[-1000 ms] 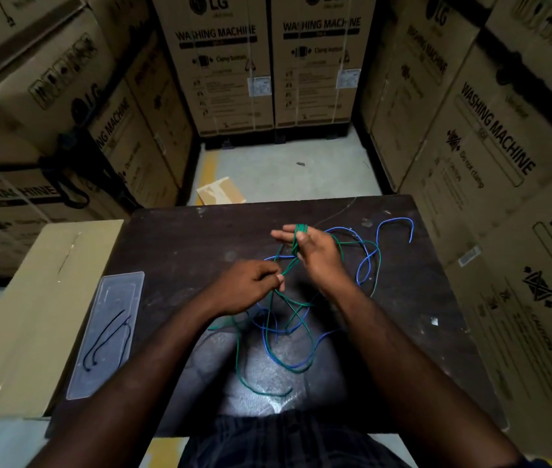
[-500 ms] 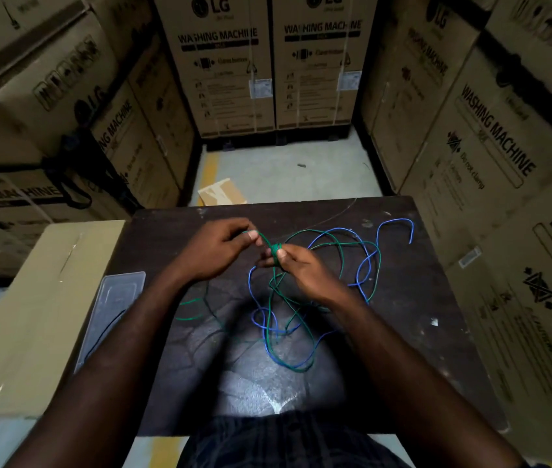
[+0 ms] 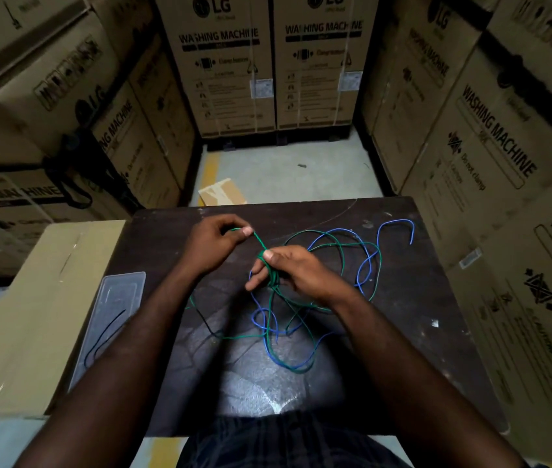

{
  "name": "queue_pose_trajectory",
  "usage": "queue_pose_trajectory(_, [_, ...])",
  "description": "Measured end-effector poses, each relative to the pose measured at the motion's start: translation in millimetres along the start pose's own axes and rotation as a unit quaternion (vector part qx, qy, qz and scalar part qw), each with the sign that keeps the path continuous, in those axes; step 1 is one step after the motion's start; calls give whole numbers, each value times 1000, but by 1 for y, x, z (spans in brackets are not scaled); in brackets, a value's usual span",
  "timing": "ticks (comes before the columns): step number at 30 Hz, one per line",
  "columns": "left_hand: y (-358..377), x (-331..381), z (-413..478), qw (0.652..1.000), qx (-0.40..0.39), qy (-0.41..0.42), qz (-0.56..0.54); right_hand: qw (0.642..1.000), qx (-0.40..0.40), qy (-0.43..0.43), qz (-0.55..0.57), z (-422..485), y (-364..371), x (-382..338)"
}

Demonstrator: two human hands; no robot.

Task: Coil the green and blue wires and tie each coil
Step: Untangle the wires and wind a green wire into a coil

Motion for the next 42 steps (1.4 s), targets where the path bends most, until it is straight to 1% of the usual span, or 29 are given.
queue_pose_trajectory(3, [12,-9,-3,999,-24,-19,-29,993,38,-18,109,0,0,-5])
queue_pose_trajectory(5, [22,-15,-8,999,-21,-29,-29,986,63,-46,148,0,-2,-7])
queue_pose_trajectory(9, [43,-25,-18,997,-47,-45,-37,975,89,-91,181,0,-9,-13])
queue_pose_trajectory(13, [50,-18,-21,996,-62,-52,-42,963,113,-127,210,6,-15,-21])
queue_pose_trajectory(17, [54,-8,-27,998,-47,-22,29,956,131,-160,211,15,-21,-22])
queue_pose_trajectory(20, [55,3,-35,994,-56,15,97,954,156,-161,197,19,-28,-21])
queue_pose_trajectory(23, [55,10,-42,988,-62,43,138,956,200,-143,163,22,-32,-16])
queue_pose_trajectory(25, [54,13,-45,985,-69,58,148,961,221,-123,116,24,-35,-8])
queue_pose_trajectory(28, [51,22,-47,982,-76,57,165,971,216,-102,3,27,-38,6])
queue_pose_trajectory(30, [49,25,-47,983,-72,54,160,969,219,-90,-67,27,-37,9])
queue_pose_trajectory(36, [35,21,-49,989,-75,53,114,964,218,-64,-139,21,-40,14])
queue_pose_trajectory(38, [28,20,-48,990,-66,62,103,957,221,-47,-183,18,-42,19])
queue_pose_trajectory(42, [14,25,-45,993,-42,74,85,946,200,-15,-255,8,-38,22])
Point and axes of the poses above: each hand's wrist, its own z-axis towards the middle knuckle, its own y-axis out of the palm, x = y × z, the point moved 1 cm from there along z, towards the middle knuckle, and after that the axes turned 7 degrees about -x, right-handed, at the moved point
